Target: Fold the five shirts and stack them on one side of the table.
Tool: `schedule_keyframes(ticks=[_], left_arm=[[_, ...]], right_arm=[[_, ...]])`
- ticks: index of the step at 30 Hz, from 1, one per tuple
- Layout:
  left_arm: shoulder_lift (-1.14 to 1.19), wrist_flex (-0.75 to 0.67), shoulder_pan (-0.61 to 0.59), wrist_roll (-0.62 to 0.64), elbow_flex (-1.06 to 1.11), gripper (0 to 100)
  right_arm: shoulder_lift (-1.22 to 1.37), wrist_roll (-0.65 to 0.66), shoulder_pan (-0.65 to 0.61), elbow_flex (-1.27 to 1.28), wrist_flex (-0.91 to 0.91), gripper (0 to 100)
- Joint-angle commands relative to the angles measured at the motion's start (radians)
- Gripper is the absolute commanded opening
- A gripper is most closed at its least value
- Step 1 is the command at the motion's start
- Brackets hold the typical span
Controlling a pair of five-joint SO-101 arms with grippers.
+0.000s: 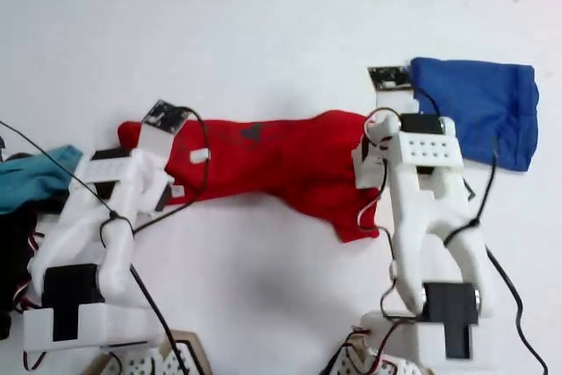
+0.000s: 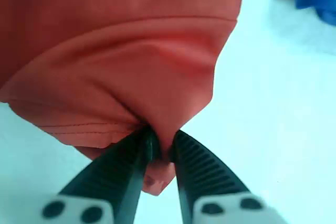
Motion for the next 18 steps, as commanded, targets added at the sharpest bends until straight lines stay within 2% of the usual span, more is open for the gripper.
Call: schedule_keyframes(ticks=[1,7,11,18], left_arm=[[-0.018,-0.028,0.003,0.009,0.001,3],[-0.018,-0.028,0.003,0.009,0.001,3],[-0.018,-0.028,0.003,0.009,0.001,3],[-0.018,-0.028,0.003,0.009,0.001,3]], right_arm=[[-0.104,0.043,0.013,-0.005,0.021,3.2],[-0.048,0.055,0.015,0.003,0.038,9.4],[0.030,0.055,0.015,0.002,0.010,1.5],[0.081,0.055,0.022,0.003,0.015,4.6]])
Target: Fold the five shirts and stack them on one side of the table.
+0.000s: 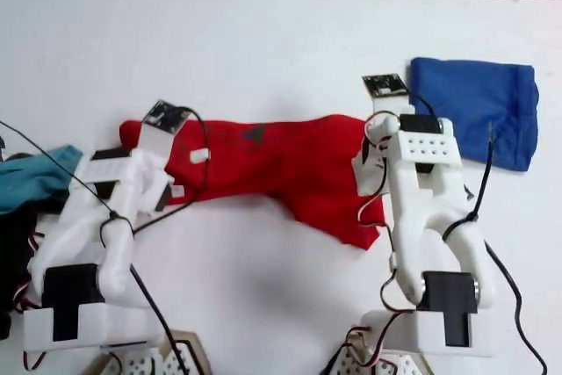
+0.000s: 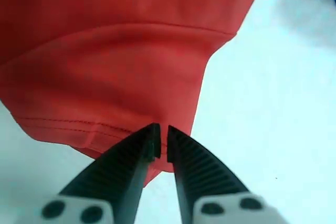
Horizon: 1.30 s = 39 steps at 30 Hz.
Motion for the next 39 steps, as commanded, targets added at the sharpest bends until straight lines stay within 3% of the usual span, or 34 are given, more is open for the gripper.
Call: schedule_keyframes(ticks=[1,6,15,24,39], left_arm=[[-0.018,-0.028,0.003,0.009,0.001,3],[-0.018,-0.028,0.003,0.009,0.001,3],[-0.018,-0.028,0.003,0.009,0.001,3],[-0.018,-0.029,0.003,0.008,0.001,3],[-0.018,-0.043,0.003,0.008,0.002,3]], right_arm=[[0.005,0.005,0.012,-0.006,0.015,6.7],[0.005,0.000,0.010,0.008,0.008,15.5],[0.033,0.008,0.099,0.041,-0.068,15.5],[0.153,-0.005,0.005,0.057,-0.076,15.5],[0.018,0.008,-0.012,0.091,0.027,15.5]])
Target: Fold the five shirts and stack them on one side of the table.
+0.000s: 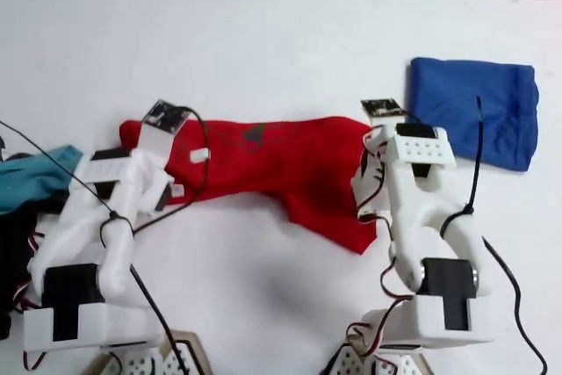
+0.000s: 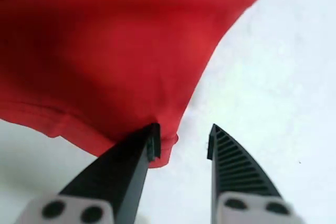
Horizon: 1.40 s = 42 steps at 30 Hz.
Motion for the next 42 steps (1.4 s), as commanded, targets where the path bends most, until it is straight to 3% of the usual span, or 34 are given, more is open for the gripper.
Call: schedule_keyframes(ticks=[1,10,24,28,34,42], left_arm=[[-0.018,-0.034,0.003,0.008,0.002,3],[-0.018,-0.034,0.003,0.008,0.002,3],[-0.018,-0.034,0.003,0.008,0.002,3],[-0.018,-0.034,0.003,0.008,0.002,3],[-0.018,-0.034,0.003,0.008,0.002,3],[-0.018,-0.034,0.003,0.006,0.002,3]], right_arm=[[-0.054,0.009,-0.033,0.026,0.013,15.5],[-0.056,0.084,-0.145,0.103,-0.027,15.5],[-0.061,0.178,-0.300,0.097,0.073,15.5],[-0.166,0.178,-0.366,0.103,0.124,15.4],[-0.349,0.170,-0.386,0.127,0.142,1.2],[-0.363,0.210,-0.414,0.247,0.130,8.1]])
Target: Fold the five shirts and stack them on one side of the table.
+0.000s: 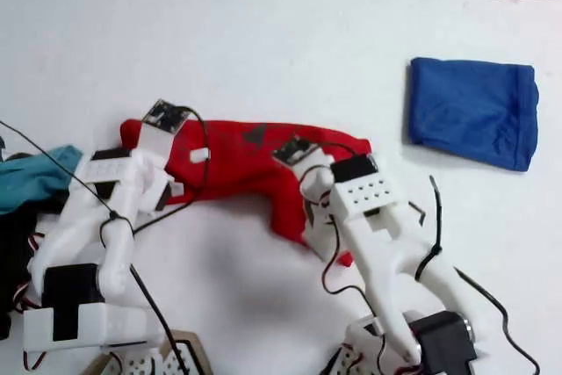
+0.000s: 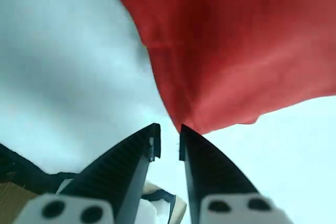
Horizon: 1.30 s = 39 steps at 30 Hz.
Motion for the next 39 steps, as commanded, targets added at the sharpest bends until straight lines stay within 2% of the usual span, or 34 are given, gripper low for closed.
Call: schedule_keyframes(ticks=[1,4,7,12,17,27,32,37,39], left_arm=[[-0.018,-0.034,0.003,0.005,0.002,3],[-0.018,-0.034,0.003,0.003,0.002,3],[-0.018,-0.034,0.003,0.003,0.002,3],[-0.018,-0.034,0.003,0.005,0.002,3],[-0.018,-0.034,0.003,0.005,0.002,3],[-0.018,-0.034,0.003,0.003,0.002,3],[-0.018,-0.034,0.003,0.003,0.002,3],[-0.018,-0.034,0.003,0.003,0.002,3],[-0.018,-0.034,0.003,0.003,0.002,3]], right_arm=[[-0.047,0.074,-0.030,0.018,-0.016,8.6],[-0.045,0.138,-0.019,0.041,-0.085,10.6],[-0.045,0.149,0.005,0.051,-0.143,14.0],[-0.044,0.207,0.019,0.052,-0.176,19.9],[-0.042,0.296,0.038,0.133,-0.234,20.7],[-0.044,0.354,0.030,0.210,-0.249,20.9],[-0.044,0.364,0.116,0.209,-0.344,18.7],[-0.053,0.365,0.165,0.198,-0.372,1.9],[-0.053,0.362,0.183,0.183,-0.367,2.9]])
